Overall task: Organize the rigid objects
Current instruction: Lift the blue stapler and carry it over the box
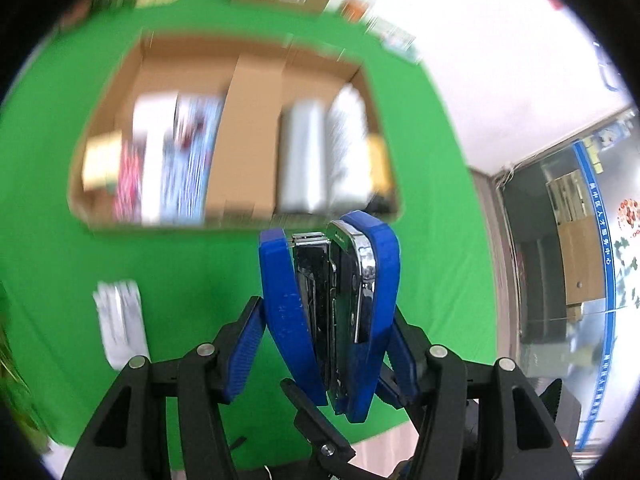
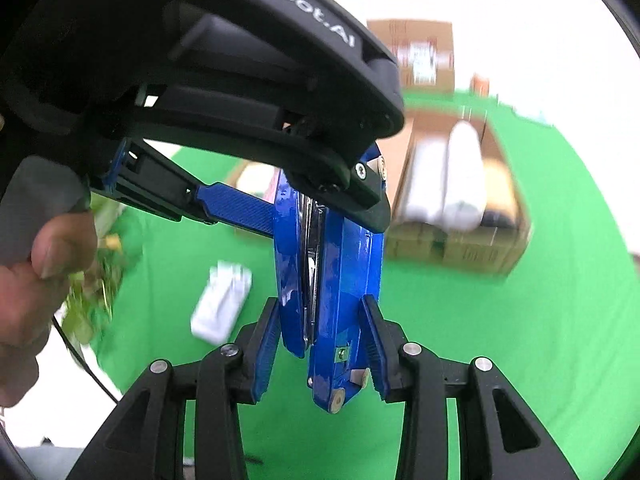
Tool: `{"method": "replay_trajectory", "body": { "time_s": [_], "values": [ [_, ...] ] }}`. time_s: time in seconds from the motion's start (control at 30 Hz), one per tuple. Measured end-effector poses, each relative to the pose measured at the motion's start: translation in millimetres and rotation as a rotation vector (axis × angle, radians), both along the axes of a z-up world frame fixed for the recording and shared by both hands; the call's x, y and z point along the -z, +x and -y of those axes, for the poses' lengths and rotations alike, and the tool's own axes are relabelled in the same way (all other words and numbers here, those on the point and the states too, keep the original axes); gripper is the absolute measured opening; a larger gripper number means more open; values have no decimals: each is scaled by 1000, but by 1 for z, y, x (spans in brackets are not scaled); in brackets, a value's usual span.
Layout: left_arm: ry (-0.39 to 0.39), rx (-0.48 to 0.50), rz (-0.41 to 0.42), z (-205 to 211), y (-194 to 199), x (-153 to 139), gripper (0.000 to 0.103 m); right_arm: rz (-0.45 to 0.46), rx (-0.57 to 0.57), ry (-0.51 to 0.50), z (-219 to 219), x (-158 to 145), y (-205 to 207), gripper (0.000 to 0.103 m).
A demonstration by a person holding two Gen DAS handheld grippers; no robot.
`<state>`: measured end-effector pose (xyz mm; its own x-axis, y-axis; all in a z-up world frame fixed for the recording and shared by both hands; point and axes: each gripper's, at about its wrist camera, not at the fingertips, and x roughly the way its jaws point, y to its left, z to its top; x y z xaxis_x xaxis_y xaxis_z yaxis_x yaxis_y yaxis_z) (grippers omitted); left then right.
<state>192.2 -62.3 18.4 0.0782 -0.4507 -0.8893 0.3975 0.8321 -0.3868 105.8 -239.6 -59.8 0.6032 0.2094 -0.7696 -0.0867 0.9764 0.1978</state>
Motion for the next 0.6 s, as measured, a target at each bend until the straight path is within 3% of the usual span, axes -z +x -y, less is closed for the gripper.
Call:
{"method": "replay_trajectory", "body": {
  "time_s": [0.2, 0.43, 0.6],
  "values": [
    [-41, 4, 166, 35, 12, -64, 57, 136, 10, -24, 5, -66, 51, 38],
    [-55, -23, 152, 20, 44, -57, 57, 134, 4, -23, -9, -74, 83, 38],
    [-42, -14, 110, 13, 77, -42, 57, 95, -3, -17, -31, -57, 114, 38]
  ]
}}
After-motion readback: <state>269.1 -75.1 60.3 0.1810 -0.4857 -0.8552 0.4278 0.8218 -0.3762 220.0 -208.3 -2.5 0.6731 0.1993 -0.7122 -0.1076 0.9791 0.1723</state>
